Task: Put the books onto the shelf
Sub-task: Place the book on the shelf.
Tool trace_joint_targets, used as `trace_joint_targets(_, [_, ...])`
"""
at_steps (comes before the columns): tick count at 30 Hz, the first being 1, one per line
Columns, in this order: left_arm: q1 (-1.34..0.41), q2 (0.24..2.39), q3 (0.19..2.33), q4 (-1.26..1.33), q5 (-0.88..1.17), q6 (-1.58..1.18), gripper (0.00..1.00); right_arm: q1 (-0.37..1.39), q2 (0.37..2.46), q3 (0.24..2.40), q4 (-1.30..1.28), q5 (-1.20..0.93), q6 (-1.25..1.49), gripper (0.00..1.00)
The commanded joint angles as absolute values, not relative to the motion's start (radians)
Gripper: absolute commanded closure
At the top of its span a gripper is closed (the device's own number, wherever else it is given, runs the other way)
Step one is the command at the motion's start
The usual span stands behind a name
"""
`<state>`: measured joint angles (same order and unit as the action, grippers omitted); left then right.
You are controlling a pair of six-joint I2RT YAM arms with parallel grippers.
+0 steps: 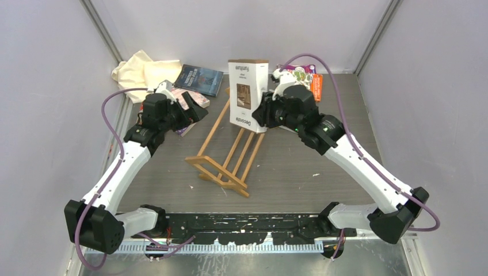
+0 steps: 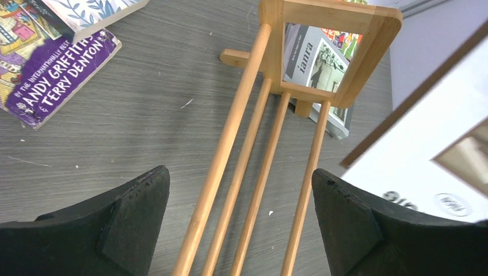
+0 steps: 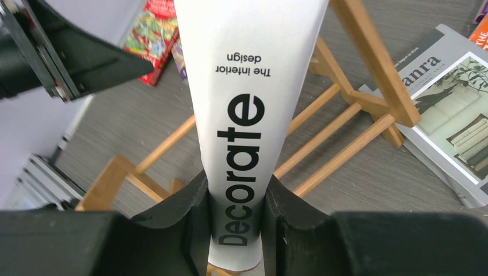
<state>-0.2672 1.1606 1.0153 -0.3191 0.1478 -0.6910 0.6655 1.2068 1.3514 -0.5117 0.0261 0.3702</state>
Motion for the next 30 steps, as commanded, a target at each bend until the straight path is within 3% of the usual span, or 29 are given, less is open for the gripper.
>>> trace_joint_targets(1, [-0.268,1.168,1.058,-0.293,0.198,-0.717,0.07,0.735,1.246,1.406,-0.51,0.117,0.251,0.64])
trace_joint_targets(30, [-0.274,1.369,1.143,-0.176,0.509,-0.757,0.24,0.785,1.492,1.443,-0.434,0.178,-0.071,0.63])
